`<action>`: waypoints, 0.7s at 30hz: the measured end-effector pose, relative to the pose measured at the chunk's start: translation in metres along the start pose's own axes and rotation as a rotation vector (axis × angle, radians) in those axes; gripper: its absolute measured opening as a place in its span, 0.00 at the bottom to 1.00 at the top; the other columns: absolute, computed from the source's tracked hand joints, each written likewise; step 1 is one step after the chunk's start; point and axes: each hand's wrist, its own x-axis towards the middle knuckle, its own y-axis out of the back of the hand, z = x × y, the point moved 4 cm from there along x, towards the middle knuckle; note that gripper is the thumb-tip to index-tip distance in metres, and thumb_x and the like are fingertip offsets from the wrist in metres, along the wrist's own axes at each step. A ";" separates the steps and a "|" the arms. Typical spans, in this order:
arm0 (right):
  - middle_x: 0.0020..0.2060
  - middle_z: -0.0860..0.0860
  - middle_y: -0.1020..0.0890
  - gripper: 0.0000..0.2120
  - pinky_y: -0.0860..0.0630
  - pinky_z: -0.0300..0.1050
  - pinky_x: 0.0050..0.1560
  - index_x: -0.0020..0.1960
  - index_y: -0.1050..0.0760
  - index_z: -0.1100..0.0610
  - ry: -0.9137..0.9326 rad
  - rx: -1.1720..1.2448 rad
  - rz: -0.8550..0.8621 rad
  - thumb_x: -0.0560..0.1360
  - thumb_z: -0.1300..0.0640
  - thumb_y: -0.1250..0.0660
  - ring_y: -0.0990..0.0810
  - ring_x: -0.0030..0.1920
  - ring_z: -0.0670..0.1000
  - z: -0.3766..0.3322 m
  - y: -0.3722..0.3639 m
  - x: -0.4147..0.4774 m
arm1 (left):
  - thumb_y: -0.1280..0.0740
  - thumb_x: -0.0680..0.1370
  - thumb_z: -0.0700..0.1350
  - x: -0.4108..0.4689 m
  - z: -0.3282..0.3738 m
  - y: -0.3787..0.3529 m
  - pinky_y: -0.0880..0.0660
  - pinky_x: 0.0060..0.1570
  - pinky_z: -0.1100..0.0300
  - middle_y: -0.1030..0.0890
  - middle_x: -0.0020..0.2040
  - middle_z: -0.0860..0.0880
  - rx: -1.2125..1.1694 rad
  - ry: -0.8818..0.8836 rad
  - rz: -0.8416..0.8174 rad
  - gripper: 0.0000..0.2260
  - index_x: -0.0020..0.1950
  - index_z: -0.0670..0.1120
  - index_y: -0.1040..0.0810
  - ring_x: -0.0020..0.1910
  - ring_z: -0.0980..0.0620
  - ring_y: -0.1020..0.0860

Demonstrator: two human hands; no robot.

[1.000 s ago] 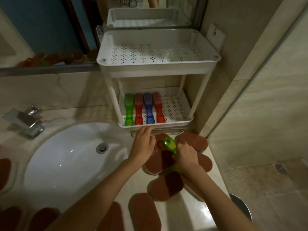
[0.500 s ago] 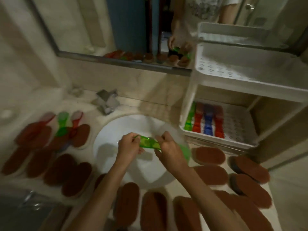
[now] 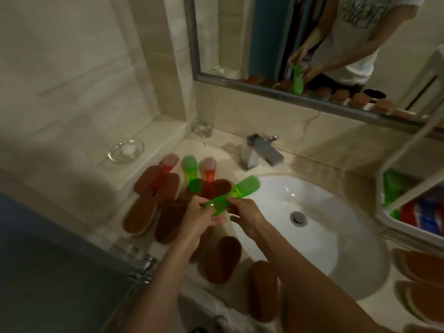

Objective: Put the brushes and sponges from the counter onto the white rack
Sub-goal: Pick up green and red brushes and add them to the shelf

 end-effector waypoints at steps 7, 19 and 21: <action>0.28 0.54 0.34 0.13 0.41 0.31 0.15 0.35 0.33 0.61 -0.012 -0.149 0.190 0.78 0.67 0.42 0.37 0.26 0.48 -0.010 -0.007 0.034 | 0.34 0.73 0.43 0.075 0.020 0.050 0.21 0.41 0.53 0.19 0.44 0.37 0.377 -0.095 0.191 0.04 0.42 0.43 0.27 0.39 0.43 0.18; 0.31 0.51 0.28 0.10 0.32 0.36 0.30 0.52 0.22 0.68 0.019 -0.548 0.254 0.72 0.69 0.35 0.28 0.33 0.49 -0.031 -0.012 0.068 | 0.32 0.75 0.43 0.178 0.016 0.041 0.36 0.67 0.46 0.28 0.68 0.37 0.778 0.068 0.201 0.36 0.75 0.41 0.51 0.68 0.37 0.31; 0.31 0.51 0.27 0.11 0.33 0.37 0.31 0.53 0.22 0.70 0.017 -0.565 0.272 0.72 0.70 0.36 0.27 0.33 0.49 -0.031 -0.008 0.069 | 0.32 0.75 0.40 0.183 0.012 0.041 0.37 0.68 0.45 0.28 0.67 0.36 0.710 0.069 0.237 0.33 0.74 0.40 0.48 0.67 0.36 0.30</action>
